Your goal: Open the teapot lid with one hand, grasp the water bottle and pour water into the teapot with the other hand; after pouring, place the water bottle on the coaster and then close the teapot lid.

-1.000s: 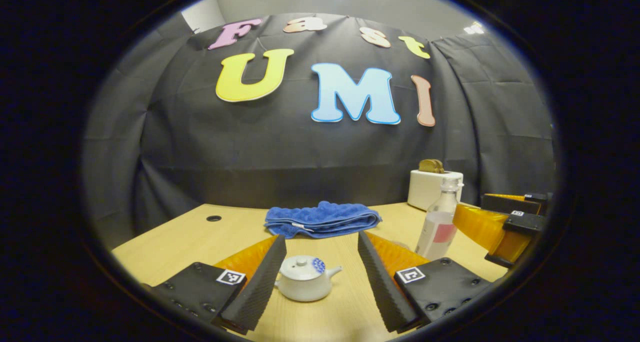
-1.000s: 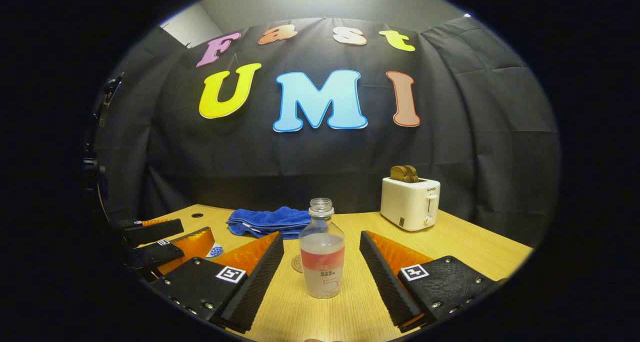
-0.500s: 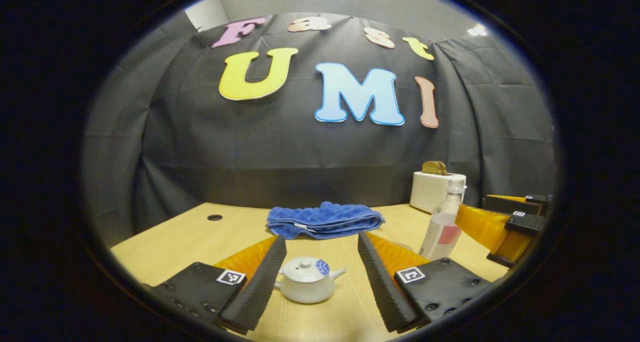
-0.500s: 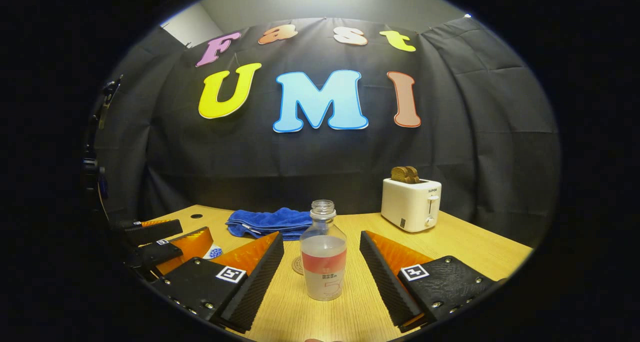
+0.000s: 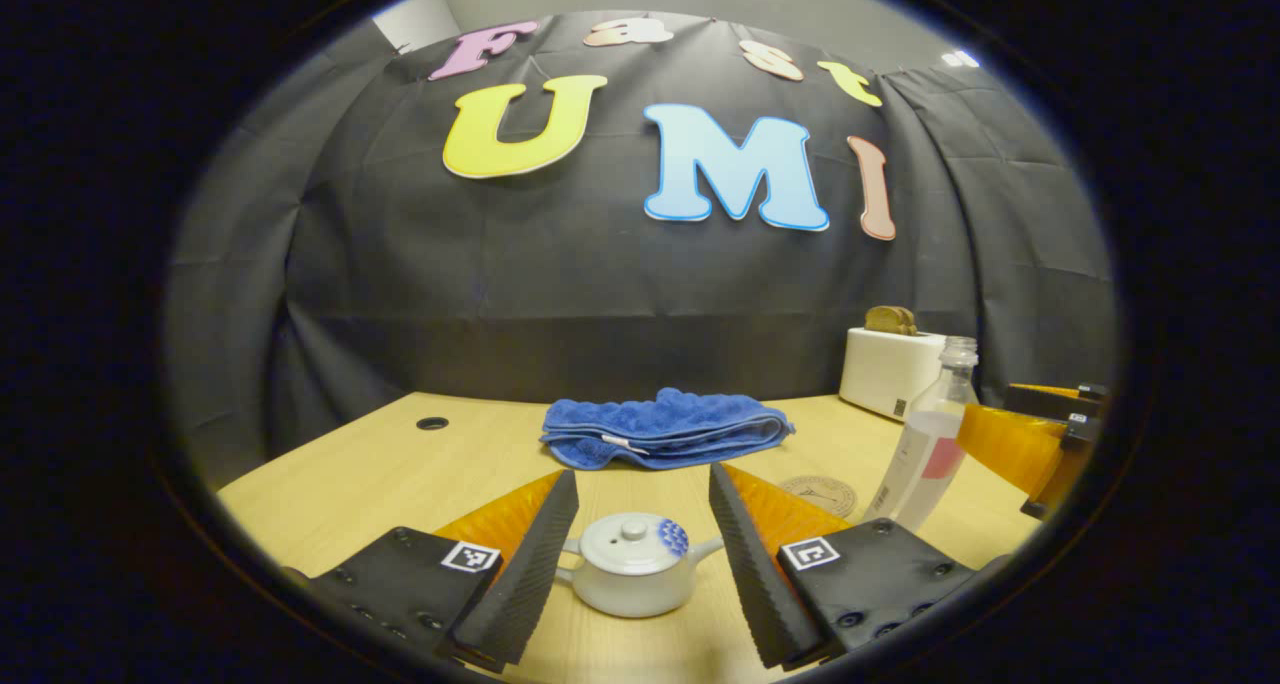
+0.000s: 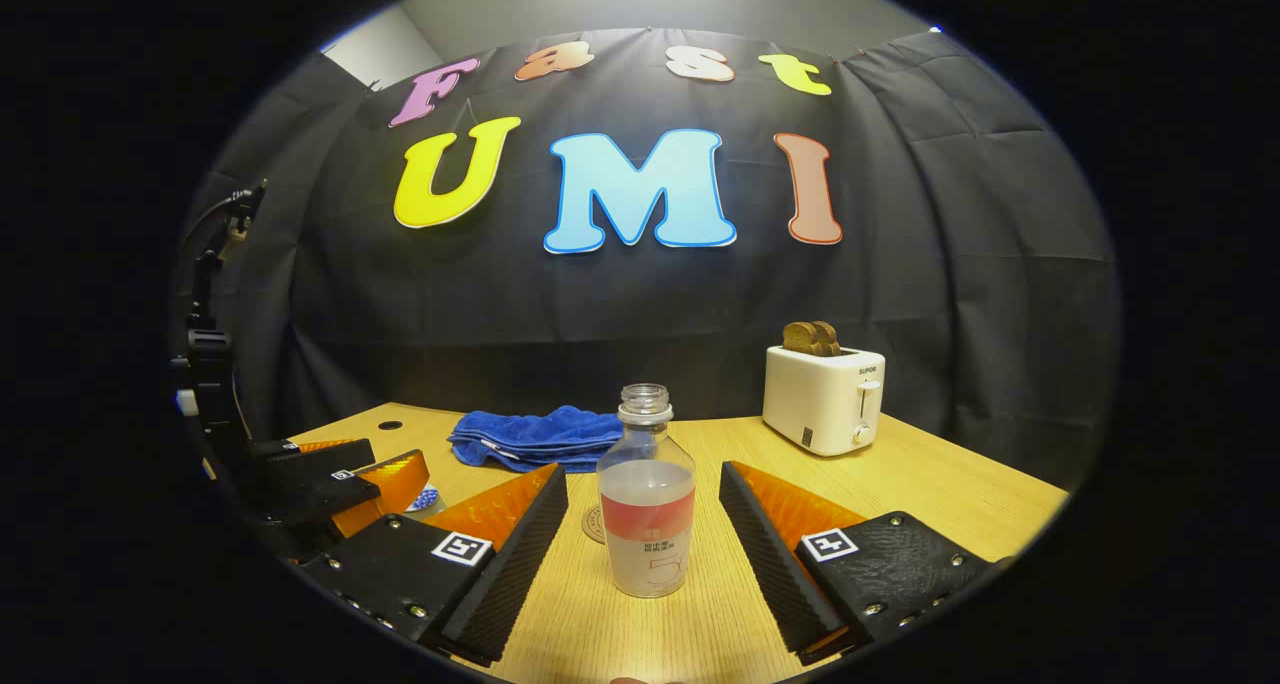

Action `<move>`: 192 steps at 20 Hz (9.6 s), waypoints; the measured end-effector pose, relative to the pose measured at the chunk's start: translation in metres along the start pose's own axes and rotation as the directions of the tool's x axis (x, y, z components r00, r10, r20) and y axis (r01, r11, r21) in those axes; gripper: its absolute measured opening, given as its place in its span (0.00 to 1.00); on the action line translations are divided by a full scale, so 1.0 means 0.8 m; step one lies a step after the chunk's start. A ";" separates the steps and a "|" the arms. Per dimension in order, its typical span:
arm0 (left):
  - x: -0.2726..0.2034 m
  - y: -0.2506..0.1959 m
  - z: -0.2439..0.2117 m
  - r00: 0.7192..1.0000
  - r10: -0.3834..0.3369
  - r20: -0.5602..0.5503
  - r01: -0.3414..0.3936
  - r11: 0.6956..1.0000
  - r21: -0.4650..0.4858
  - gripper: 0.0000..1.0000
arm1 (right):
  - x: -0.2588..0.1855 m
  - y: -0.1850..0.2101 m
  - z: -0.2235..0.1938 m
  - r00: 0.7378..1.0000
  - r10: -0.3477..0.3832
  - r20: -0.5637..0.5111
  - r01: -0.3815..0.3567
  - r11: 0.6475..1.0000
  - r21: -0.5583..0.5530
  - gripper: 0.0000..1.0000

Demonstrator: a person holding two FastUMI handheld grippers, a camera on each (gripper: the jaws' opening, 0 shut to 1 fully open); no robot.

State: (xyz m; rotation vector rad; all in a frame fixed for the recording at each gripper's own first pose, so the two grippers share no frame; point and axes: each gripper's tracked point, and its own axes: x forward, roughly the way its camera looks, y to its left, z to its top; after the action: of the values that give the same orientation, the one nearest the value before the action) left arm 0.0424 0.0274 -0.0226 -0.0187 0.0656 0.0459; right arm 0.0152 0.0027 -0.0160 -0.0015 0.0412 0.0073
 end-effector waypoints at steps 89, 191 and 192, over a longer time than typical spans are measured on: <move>-0.011 0.236 -0.009 0.987 0.159 -0.032 -0.160 0.987 -0.032 0.10 | 0.109 0.051 -0.017 0.992 -0.085 0.097 0.126 0.463 -0.878 0.78; -0.008 0.211 -0.036 0.991 0.076 -0.109 -0.079 0.997 -0.022 0.08 | 0.106 0.151 0.010 0.896 0.282 0.343 0.439 -0.455 -0.775 0.78; -0.007 0.211 -0.036 0.991 0.075 -0.109 -0.078 0.997 -0.023 0.09 | 0.105 0.152 0.007 0.896 0.286 0.340 0.440 -0.459 -0.772 0.78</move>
State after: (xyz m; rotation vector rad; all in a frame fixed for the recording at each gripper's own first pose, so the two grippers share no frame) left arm 0.0270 0.1947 -0.0537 -0.0458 0.1742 0.1223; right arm 0.0983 0.1247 -0.0138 -2.0783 -0.5052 -0.1499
